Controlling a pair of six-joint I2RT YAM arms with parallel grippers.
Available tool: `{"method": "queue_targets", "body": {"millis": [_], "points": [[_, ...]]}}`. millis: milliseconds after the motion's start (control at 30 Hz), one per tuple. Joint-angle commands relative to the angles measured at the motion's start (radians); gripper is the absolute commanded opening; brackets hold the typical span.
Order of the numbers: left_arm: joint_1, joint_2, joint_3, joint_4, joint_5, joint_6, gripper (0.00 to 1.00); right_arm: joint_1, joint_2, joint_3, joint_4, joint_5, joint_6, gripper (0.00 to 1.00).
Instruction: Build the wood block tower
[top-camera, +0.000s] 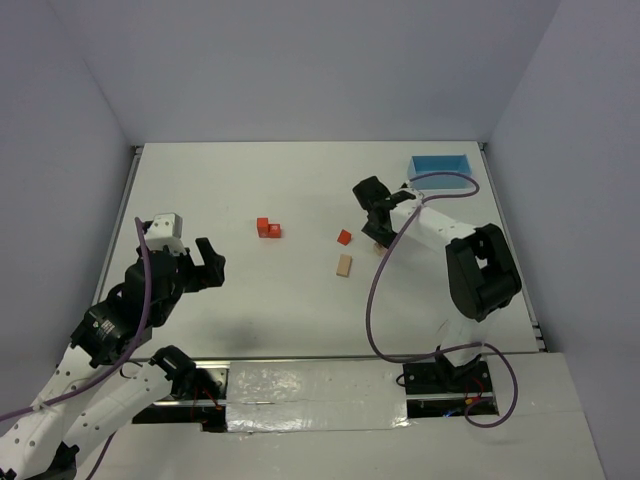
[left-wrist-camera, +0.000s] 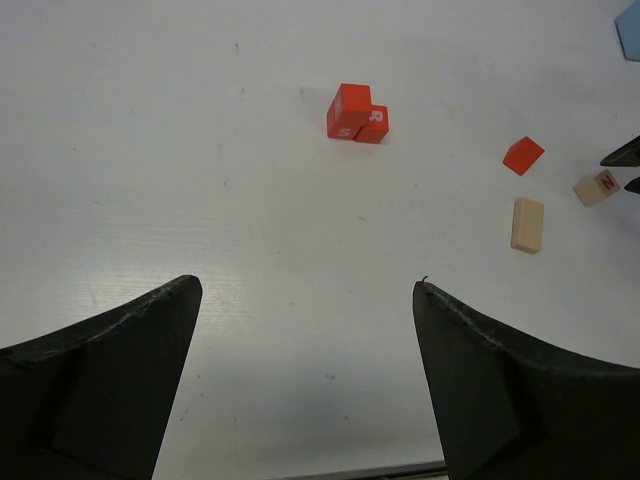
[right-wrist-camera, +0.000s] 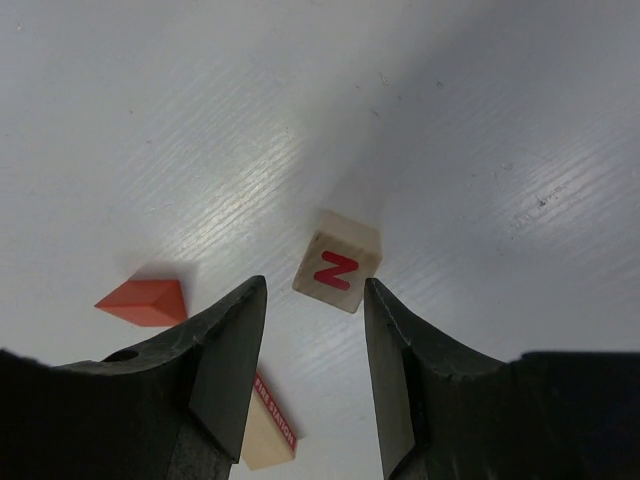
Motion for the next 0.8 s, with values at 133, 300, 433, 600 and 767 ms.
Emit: {"method": "queue_targets", "body": {"millis": [133,300,433,600,767], "points": [[-0.003,-0.001,0.008,0.026,-0.009,0.001,1.00,-0.007,-0.030,0.040,-0.026,0.029,-0.023,0.51],[-0.003,0.001,0.008,0.026,-0.009,0.001,1.00,-0.004,-0.030,0.017,-0.029,0.032,0.022,0.52],[-0.003,-0.001,0.008,0.026,-0.011,0.001,1.00,-0.005,-0.001,0.043,-0.084,0.046,0.077,0.52],[-0.003,-0.002,0.007,0.026,-0.009,-0.001,1.00,-0.007,0.023,0.050,-0.102,0.049,0.125,0.52],[-0.005,-0.005,0.008,0.026,-0.008,0.002,0.99,-0.005,0.052,0.061,-0.079,0.046,0.131,0.52]]}}
